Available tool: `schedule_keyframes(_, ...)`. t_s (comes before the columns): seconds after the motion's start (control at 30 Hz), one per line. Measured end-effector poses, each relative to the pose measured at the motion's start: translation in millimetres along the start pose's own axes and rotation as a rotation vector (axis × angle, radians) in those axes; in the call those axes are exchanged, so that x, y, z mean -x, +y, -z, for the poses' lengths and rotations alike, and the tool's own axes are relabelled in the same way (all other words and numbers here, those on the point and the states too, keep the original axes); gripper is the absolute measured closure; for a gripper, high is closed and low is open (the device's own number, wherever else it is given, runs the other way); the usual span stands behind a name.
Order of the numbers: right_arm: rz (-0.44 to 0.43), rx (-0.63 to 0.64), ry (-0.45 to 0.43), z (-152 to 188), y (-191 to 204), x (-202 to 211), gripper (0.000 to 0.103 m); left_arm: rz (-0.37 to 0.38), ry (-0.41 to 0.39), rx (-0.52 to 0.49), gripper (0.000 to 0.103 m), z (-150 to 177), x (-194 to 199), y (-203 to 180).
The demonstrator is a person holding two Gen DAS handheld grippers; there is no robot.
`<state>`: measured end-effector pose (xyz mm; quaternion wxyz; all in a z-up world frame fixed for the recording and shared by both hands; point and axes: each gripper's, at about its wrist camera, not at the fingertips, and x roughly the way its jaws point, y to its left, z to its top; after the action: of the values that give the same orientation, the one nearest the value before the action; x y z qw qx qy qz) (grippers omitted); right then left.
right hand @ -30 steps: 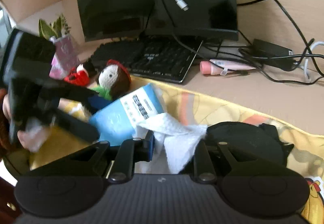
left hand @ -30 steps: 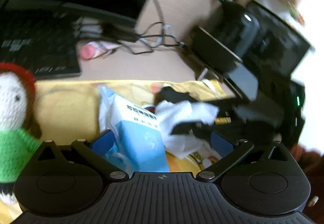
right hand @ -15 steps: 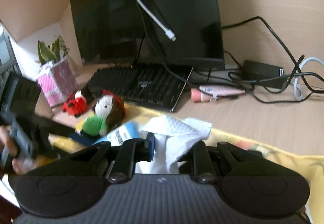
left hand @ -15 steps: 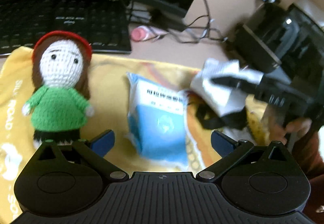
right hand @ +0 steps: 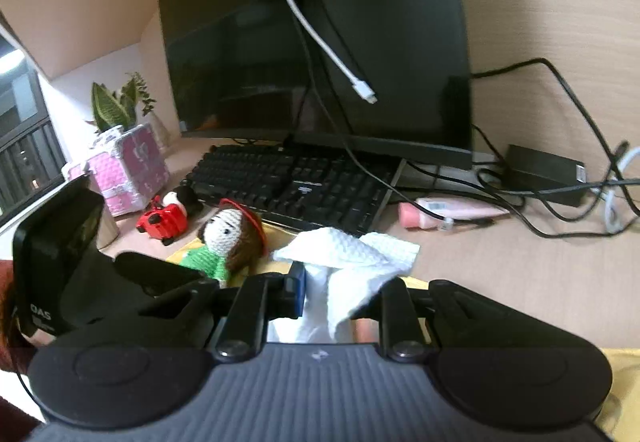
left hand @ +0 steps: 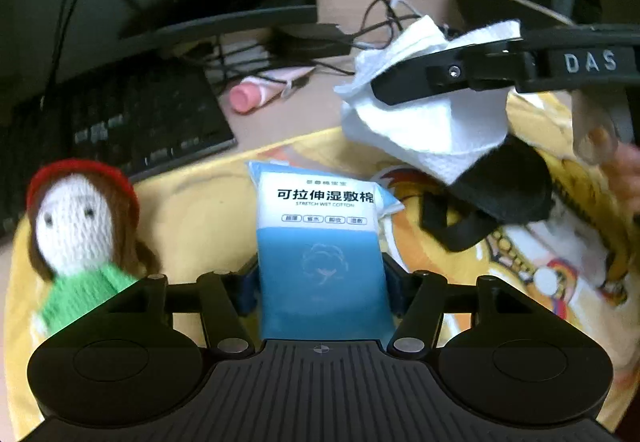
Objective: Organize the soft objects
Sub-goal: 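Rub the white tissue across the blue wipes pack's printed face with the right gripper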
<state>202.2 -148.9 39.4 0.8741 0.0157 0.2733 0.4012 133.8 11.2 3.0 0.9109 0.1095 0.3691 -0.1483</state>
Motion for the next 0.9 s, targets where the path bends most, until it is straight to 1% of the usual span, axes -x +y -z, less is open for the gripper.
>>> schedule_keyframes(0.03,0.01,-0.005,-0.005,0,-1,1,0.082,-0.067,-0.031,-0.095,0.041,1,2,-7)
schedule_keyframes(0.07,0.02,-0.01,-0.01,-1,-2,3,0.082,-0.151,-0.075,-0.213,0.041,4,4,-16)
schedule_keyframes(0.13,0.025,-0.011,-0.03,-5,1,5,0.082,-0.351,-0.171,-0.492,0.04,16,1,-37)
schedule_keyframes(0.2,0.02,-0.004,-0.06,-12,7,8,0.082,-0.564,-0.251,-0.782,0.039,36,-9,-56)
schedule_keyframes(0.23,0.01,0.003,-0.081,-17,12,9,0.082,-0.643,-0.282,-0.902,0.038,45,-14,-63)
schedule_keyframes(0.27,0.0,0.011,-0.103,-21,18,11,0.082,-0.684,-0.296,-0.985,0.037,54,-19,-67)
schedule_keyframes(0.3,-0.017,0.018,-0.127,-26,24,12,0.082,-0.698,-0.3,-1.027,0.037,59,-22,-69)
schedule_keyframes(0.37,-0.057,0.037,-0.153,-36,39,11,0.082,-0.695,-0.3,-1.056,0.036,66,-25,-71)
schedule_keyframes(0.4,-0.081,0.053,-0.149,-40,47,6,0.082,-0.691,-0.3,-1.063,0.036,69,-26,-71)
schedule_keyframes(0.47,-0.098,0.09,-0.111,-44,59,-11,0.082,-0.692,-0.311,-1.07,0.034,72,-24,-70)
schedule_keyframes(0.53,-0.067,0.118,-0.061,-41,64,-28,0.082,-0.675,-0.316,-1.05,0.034,71,-21,-68)
schedule_keyframes(0.6,-0.04,0.104,-0.023,-35,60,-37,0.082,-0.642,-0.316,-1.015,0.032,70,-15,-66)
schedule_keyframes(0.67,-0.035,0.054,-0.004,-29,51,-38,0.081,-0.581,-0.308,-0.958,0.032,66,-7,-64)
schedule_keyframes(0.73,-0.023,0.014,0.014,-24,43,-33,0.081,-0.507,-0.3,-0.874,0.024,58,0,-58)
schedule_keyframes(0.77,-0.018,0.008,0.019,-20,40,-31,0.081,-0.471,-0.299,-0.833,0.016,55,5,-55)
schedule_keyframes(0.8,-0.015,0.005,0.024,-16,38,-30,0.081,-0.426,-0.3,-0.786,0.01,51,11,-53)
schedule_keyframes(0.9,0.003,0.017,0.016,-6,36,-24,0.081,-0.29,-0.284,-0.656,0.009,39,27,-42)
